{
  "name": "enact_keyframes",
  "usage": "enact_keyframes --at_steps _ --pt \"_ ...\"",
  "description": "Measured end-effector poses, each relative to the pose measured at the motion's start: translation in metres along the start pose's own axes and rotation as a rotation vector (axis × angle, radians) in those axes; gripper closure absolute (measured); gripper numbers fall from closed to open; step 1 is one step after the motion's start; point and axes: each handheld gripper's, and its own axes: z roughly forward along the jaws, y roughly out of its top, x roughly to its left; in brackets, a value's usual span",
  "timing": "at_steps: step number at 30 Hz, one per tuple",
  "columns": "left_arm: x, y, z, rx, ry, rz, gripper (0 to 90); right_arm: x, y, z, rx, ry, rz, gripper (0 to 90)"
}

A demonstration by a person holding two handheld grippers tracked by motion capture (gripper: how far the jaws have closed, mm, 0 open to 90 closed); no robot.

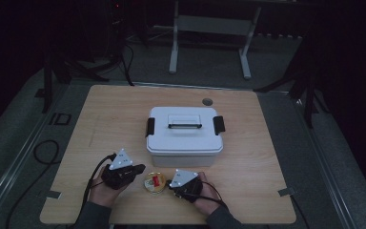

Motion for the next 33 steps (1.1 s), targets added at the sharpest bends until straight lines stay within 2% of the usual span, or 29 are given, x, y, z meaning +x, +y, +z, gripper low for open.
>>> enact_keyframes --at_steps 4,6,7,8,9,12,13,14,16,17,18,21,23,24,26,27,28,32,33 --pt "-0.007 0.003 0.005 0.011 -0.02 0.02 88.0 0.004 0.008 0.008 -0.006 0.02 -0.016 85.2" --pt "-0.011 0.005 0.008 0.023 -0.031 0.031 88.3 0.006 0.01 0.009 -0.007 0.026 -0.025 85.1" --pt "-0.014 0.006 0.011 0.027 -0.039 0.037 88.6 0.007 0.011 0.007 -0.014 0.029 -0.045 85.0" --pt "-0.021 0.009 0.016 0.043 -0.056 0.056 88.6 0.008 0.011 0.004 -0.012 0.028 -0.047 84.9" --pt "-0.021 0.009 0.016 0.043 -0.056 0.056 88.8 0.008 0.011 0.004 -0.012 0.028 -0.047 84.9" --pt "-0.033 0.013 0.028 0.07 -0.085 0.089 88.9 0.006 0.007 -0.008 -0.02 0.018 -0.039 83.9" --pt "-0.037 0.015 0.032 0.082 -0.094 0.099 89.2 0.003 0.002 -0.019 -0.02 0.003 -0.029 83.1" --pt "-0.045 0.018 0.04 0.1 -0.118 0.119 89.2 0.001 -0.001 -0.025 -0.019 -0.007 -0.025 82.8" --pt "-0.048 0.018 0.043 0.106 -0.127 0.127 89.3 -0.001 -0.005 -0.031 -0.019 -0.017 -0.018 82.5" --pt "-0.053 0.019 0.047 0.118 -0.138 0.141 89.3 -0.003 -0.008 -0.035 -0.02 -0.027 -0.013 82.2" --pt "-0.059 0.019 0.053 0.14 -0.144 0.154 89.4 -0.01 -0.018 -0.048 -0.013 -0.057 0.012 81.9" --pt "-0.061 0.017 0.059 0.165 -0.142 0.155 89.5 -0.016 -0.027 -0.057 -0.006 -0.085 0.03 81.9" --pt "-0.059 0.015 0.059 0.179 -0.131 0.145 89.6 -0.029 -0.042 -0.075 -0.001 -0.132 0.079 81.8" --pt "-0.058 0.015 0.059 0.181 -0.124 0.136 89.6 -0.029 -0.042 -0.075 -0.001 -0.132 0.079 81.8" --pt "-0.053 0.013 0.056 0.18 -0.113 0.119 89.6 -0.038 -0.051 -0.086 0.004 -0.164 0.106 81.8" --pt "-0.05 0.012 0.054 0.178 -0.108 0.109 89.7 -0.047 -0.058 -0.095 0.003 -0.19 0.136 81.8" --pt "-0.05 0.012 0.054 0.178 -0.108 0.109 89.7 -0.047 -0.058 -0.095 0.003 -0.19 0.136 81.8" --pt "-0.042 0.007 0.048 0.191 -0.084 0.095 89.7 -0.065 -0.068 -0.114 0.004 -0.245 0.17 81.2" --pt "-0.042 0.007 0.048 0.191 -0.084 0.095 89.7 -0.065 -0.068 -0.114 0.004 -0.245 0.17 81.2"
